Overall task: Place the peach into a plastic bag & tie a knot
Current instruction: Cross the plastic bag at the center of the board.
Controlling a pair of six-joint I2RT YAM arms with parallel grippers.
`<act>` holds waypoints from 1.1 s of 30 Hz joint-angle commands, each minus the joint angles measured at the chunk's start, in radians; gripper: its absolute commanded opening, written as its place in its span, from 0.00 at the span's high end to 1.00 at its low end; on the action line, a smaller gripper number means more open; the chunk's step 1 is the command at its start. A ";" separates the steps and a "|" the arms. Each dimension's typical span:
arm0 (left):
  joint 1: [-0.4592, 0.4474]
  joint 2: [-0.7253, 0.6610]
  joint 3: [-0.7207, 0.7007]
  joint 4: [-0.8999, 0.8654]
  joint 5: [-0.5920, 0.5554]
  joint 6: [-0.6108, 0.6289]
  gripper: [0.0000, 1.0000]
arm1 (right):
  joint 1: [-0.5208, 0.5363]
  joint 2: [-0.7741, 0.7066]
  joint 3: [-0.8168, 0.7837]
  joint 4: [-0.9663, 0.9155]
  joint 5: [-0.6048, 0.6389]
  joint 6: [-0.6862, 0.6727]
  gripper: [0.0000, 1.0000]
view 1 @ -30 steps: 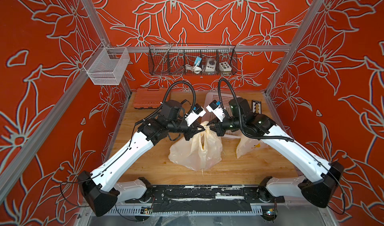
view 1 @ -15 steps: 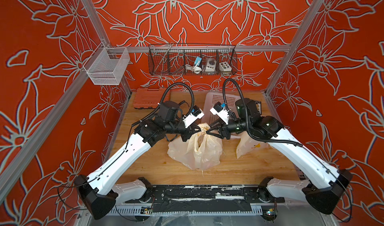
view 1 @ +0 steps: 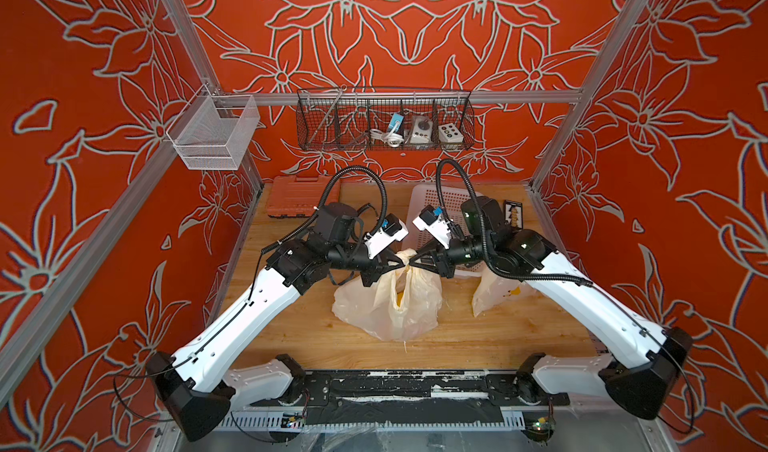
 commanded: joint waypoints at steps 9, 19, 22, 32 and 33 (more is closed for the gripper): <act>0.070 -0.037 -0.012 -0.059 -0.062 -0.025 1.00 | 0.008 -0.063 -0.050 0.035 0.224 -0.007 1.00; 0.074 -0.021 -0.006 -0.002 0.049 -0.062 1.00 | 0.047 -0.037 -0.042 0.019 0.178 -0.025 0.90; 0.064 -0.002 0.017 -0.007 0.093 -0.060 1.00 | 0.065 -0.011 -0.026 0.030 0.202 -0.031 0.89; 0.033 0.025 0.006 0.010 0.127 -0.091 1.00 | 0.068 -0.005 -0.109 0.337 0.285 0.128 0.89; 0.033 0.020 0.000 0.014 0.126 -0.101 0.99 | 0.068 -0.013 -0.131 0.376 0.288 0.140 0.92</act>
